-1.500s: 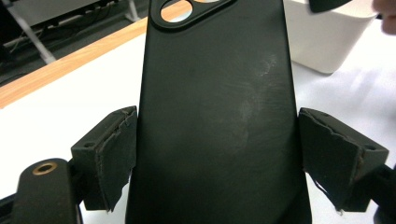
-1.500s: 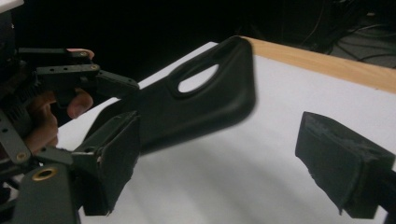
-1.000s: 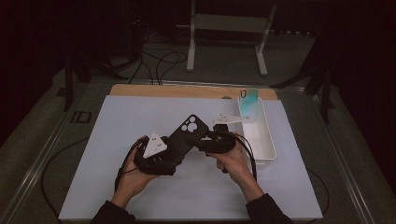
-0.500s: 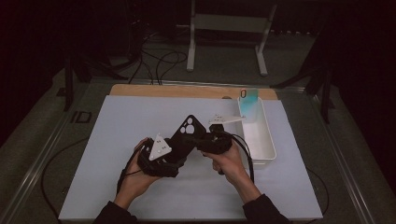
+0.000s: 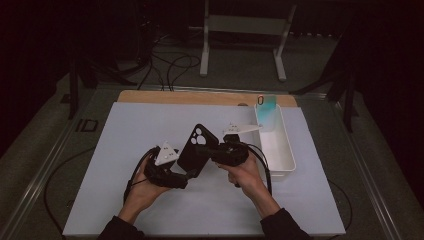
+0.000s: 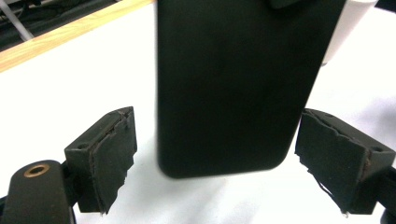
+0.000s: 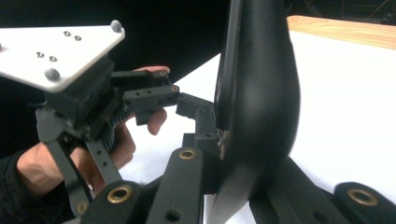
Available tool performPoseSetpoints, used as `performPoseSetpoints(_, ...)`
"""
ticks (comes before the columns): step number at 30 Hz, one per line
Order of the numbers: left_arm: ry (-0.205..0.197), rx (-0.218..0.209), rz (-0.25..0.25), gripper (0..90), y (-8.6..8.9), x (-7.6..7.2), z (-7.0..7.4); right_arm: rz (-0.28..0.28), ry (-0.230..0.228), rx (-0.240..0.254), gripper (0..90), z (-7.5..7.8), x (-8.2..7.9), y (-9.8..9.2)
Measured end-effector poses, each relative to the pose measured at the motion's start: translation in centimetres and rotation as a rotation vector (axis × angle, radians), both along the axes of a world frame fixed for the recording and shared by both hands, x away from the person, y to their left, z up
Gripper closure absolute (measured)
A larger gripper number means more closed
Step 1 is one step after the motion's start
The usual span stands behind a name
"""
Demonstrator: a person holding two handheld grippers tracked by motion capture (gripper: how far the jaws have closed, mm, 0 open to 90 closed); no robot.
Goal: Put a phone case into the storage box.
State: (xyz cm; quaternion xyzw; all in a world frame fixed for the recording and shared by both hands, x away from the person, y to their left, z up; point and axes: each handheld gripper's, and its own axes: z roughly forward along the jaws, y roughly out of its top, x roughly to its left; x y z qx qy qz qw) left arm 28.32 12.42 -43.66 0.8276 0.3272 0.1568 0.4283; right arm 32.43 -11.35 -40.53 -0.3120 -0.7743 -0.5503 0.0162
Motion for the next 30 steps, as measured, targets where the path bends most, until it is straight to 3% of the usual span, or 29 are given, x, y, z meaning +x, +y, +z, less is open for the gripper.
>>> performPoseSetpoints(13, 0.025, -0.051, -0.001, 13.7, 1.8, 0.1, 0.0, 0.008, -0.044, -0.013, 85.4, 0.4, -0.2, -0.6)
performPoseSetpoints(16, 0.033, -0.058, -0.018, 13.6, 1.9, 0.0, -0.1, 0.019, -0.071, -0.021, 85.4, 0.6, -0.4, -0.7)
performPoseSetpoints(30, 0.062, -0.077, -0.128, 22.9, 1.0, -0.1, -0.5, 0.178, -0.095, -0.006, 85.4, 0.9, -1.1, 0.3)
